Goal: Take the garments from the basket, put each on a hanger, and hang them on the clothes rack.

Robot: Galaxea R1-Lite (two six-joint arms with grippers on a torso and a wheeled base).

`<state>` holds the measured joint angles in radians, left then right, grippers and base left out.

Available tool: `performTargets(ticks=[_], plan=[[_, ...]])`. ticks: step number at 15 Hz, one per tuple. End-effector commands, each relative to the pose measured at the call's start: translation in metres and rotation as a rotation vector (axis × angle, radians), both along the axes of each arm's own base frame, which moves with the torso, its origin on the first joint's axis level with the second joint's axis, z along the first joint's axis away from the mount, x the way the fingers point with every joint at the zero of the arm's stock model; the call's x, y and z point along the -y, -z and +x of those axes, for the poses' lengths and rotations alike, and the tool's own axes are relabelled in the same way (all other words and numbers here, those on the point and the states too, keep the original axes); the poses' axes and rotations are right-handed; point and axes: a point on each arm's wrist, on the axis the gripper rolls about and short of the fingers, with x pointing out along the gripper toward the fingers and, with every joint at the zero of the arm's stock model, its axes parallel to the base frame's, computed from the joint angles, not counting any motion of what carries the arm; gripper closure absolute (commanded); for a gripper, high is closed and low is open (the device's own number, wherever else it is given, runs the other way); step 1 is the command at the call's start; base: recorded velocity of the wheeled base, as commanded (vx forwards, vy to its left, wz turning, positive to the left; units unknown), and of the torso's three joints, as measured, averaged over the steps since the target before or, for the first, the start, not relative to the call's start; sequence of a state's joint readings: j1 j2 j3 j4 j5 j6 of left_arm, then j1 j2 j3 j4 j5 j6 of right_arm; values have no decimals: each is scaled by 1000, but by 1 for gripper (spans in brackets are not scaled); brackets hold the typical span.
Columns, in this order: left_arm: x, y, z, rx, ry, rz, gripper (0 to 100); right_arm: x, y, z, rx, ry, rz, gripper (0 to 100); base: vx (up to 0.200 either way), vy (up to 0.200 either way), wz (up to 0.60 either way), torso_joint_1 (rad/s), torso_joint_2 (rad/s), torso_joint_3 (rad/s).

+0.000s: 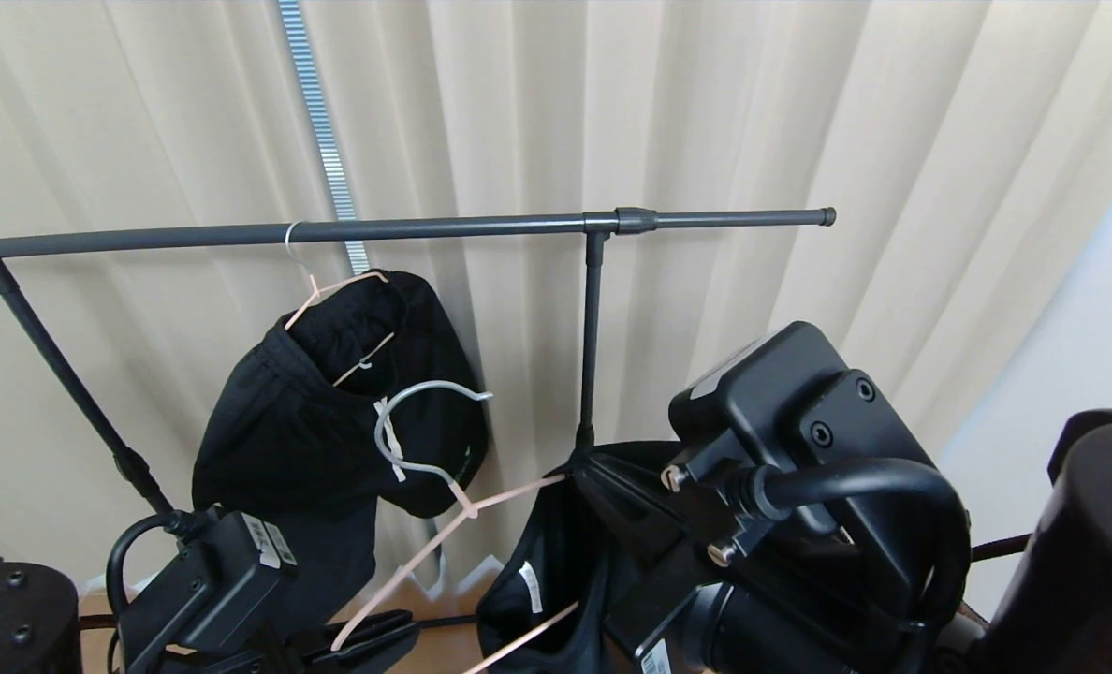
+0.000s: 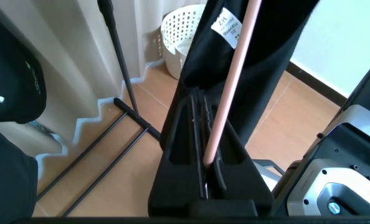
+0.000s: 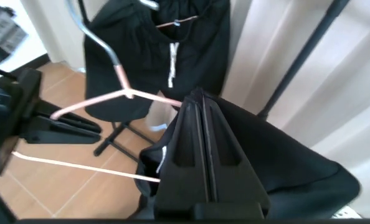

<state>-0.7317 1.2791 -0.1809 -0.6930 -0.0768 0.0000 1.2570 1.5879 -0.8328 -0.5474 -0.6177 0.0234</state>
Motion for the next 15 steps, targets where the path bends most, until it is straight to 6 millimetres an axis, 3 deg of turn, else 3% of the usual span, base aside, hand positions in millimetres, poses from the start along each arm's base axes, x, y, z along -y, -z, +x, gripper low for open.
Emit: performTargets(ticks=[1,9,15], plan=[[0,0,0,0,0,0,100,-3,0,-5,-4,-19,4,100,0,0,0,0,0,0],[0,-1,0,3,-2,-2,100,-22,5,-25,-9,-95,72,100,0,0,0,0,0,0],[0,-1,0,2,-2,-3,100,-35,0,-27,-44,-67,165,100,0,0,0,0,0,0]])
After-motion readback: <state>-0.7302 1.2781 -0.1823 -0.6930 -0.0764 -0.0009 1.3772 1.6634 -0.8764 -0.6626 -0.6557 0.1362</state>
